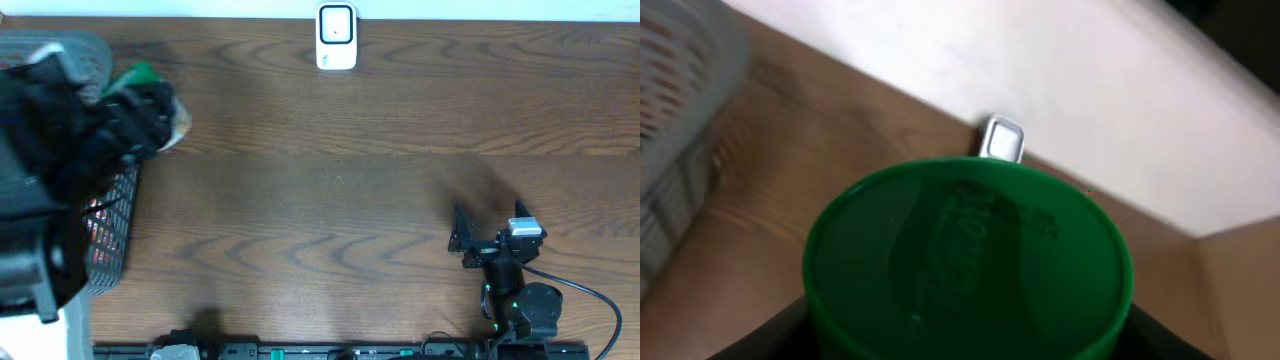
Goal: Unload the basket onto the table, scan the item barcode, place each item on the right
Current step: 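Lift the green container out and place it on the table center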
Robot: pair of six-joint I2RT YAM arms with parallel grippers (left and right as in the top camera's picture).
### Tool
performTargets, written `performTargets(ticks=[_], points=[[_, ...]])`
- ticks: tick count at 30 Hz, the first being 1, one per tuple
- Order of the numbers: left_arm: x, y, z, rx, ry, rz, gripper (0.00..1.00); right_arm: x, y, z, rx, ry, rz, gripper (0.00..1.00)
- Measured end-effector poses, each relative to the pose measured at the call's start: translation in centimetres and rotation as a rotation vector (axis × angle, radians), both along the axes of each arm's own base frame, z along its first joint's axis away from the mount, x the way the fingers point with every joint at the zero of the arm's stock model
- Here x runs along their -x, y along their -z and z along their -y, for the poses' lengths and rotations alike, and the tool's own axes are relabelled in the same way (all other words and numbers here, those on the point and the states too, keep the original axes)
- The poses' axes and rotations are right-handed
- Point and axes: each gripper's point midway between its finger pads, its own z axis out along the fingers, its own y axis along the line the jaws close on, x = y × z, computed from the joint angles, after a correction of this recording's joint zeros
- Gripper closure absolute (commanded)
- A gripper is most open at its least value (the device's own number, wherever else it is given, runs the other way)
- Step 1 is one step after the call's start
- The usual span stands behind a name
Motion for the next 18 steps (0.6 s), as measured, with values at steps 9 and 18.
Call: performTargets(ticks=[9, 18], points=[[-4.9, 9.0, 6.6, -0.219, -0.061, -0.158, 0.44, 0.0, 0.0, 0.0, 0.000, 0.000, 0.001, 0.01], [-8.5, 18.8, 10.3, -0.281, -0.201, -0.175, 0.45, 0.0, 0.0, 0.0, 0.000, 0.000, 0.000, 0.01]])
